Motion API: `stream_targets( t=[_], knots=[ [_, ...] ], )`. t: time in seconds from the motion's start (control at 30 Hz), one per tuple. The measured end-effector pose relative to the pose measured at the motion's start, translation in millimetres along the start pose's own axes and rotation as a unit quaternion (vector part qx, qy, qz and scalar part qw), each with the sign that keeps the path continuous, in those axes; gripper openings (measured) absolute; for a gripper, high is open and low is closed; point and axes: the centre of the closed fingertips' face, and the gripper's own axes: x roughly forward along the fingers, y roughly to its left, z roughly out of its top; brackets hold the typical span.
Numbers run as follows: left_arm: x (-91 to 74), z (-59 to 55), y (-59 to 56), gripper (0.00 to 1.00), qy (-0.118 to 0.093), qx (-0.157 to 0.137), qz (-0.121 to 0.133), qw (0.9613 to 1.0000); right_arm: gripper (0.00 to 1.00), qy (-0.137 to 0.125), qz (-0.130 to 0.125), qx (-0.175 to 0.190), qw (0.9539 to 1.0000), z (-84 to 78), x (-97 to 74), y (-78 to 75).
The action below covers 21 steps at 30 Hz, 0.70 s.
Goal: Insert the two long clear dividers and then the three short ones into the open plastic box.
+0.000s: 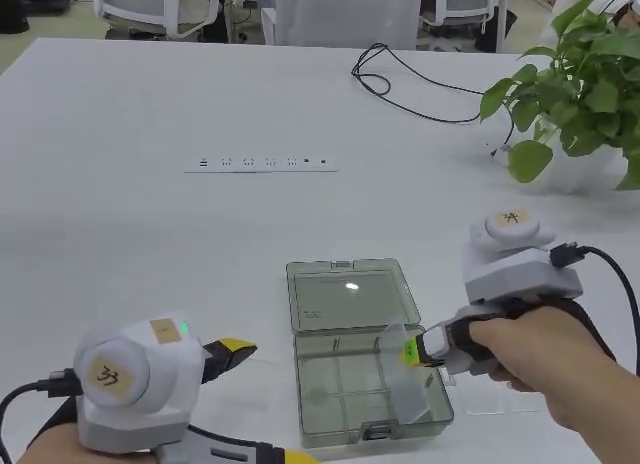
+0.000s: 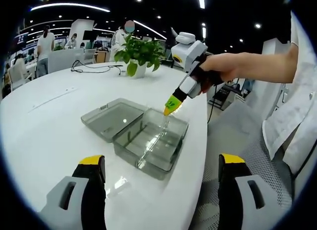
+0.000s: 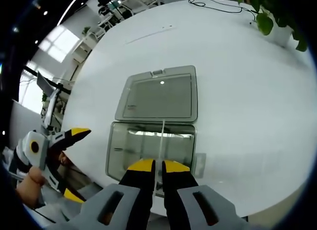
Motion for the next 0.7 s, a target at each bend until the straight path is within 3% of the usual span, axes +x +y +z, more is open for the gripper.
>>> stream_targets(
  t=[0.7],
  knots=[
    [0.4, -0.3, 1.0, 0.96, 0.002, 0.001, 0.0, 1.0, 0.07, 0.002, -0.002, -0.007, 1.0, -1.0, 2.6, -0.5]
  ],
)
